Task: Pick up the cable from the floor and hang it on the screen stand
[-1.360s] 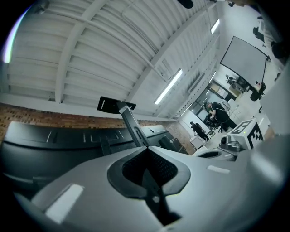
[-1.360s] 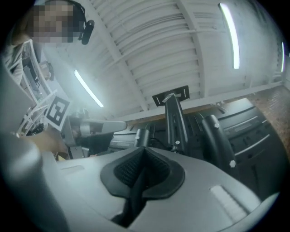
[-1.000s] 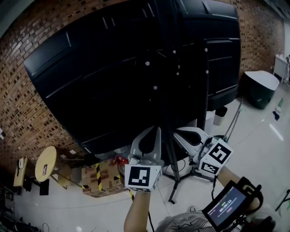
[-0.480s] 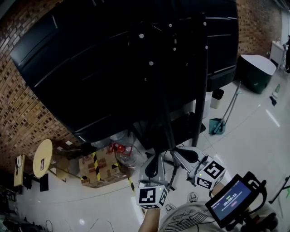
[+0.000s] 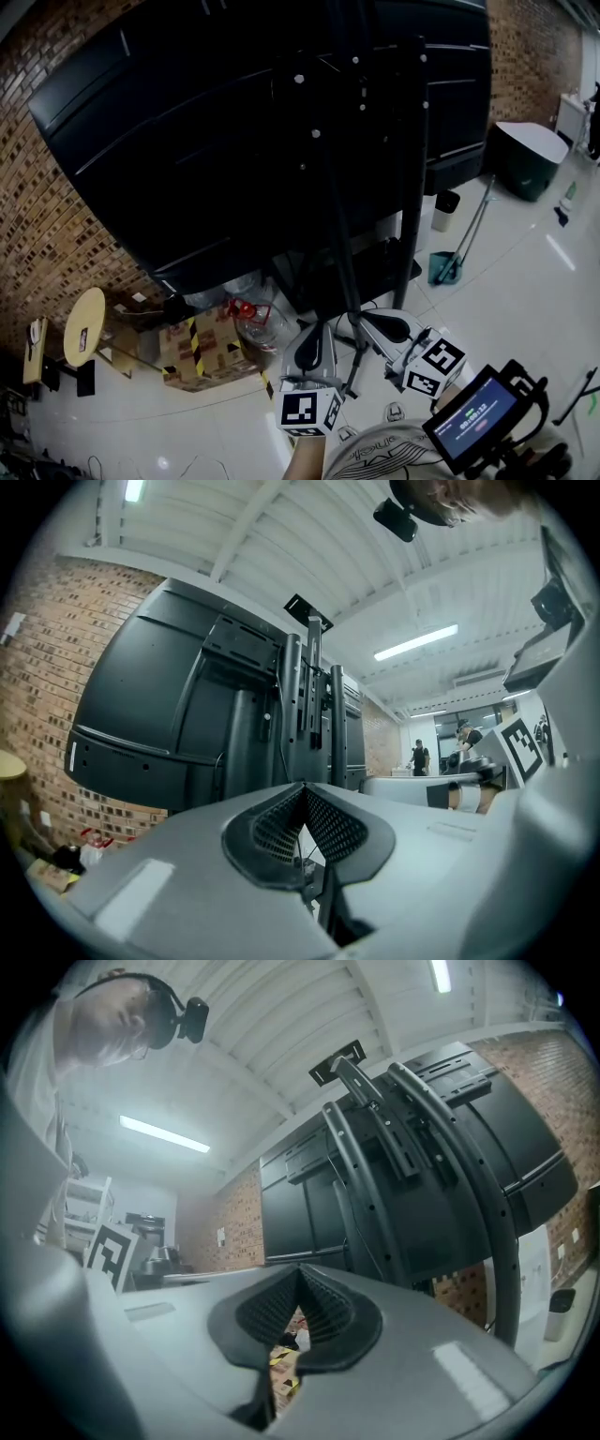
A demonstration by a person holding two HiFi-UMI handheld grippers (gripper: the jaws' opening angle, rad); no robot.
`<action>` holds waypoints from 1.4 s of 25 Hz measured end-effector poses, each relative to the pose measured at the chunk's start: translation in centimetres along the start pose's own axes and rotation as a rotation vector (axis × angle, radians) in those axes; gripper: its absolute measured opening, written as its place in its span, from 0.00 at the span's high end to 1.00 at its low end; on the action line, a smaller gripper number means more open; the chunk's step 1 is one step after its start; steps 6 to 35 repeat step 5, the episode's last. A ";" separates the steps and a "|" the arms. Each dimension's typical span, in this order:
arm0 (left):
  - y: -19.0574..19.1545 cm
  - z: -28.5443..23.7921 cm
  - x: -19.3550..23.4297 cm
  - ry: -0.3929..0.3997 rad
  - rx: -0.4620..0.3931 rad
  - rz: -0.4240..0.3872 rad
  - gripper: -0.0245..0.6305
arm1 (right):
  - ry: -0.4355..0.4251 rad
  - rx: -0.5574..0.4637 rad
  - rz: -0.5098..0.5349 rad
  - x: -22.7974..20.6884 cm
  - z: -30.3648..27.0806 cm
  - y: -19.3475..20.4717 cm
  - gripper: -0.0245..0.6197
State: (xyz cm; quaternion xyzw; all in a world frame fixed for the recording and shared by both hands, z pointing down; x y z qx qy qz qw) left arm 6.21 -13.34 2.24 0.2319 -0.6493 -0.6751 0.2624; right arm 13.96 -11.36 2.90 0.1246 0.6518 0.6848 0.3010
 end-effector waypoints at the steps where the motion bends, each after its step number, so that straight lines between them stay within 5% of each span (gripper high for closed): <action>1: 0.1 0.2 -0.2 0.002 -0.003 0.000 0.93 | 0.001 -0.005 0.000 0.1 0.3 0.2 0.96; 35: 0.6 0.7 -1.2 0.016 -0.019 -0.008 0.93 | 0.001 -0.015 0.000 0.2 1.2 1.0 0.96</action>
Point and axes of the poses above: the fingertips, and each gripper's own axes: z backward along the fingers, x to its left, y out of its underside, the point moved 1 cm from there along z, backward along the fingers, and after that the axes turned 1 degree about -z, right-handed, at the moved point
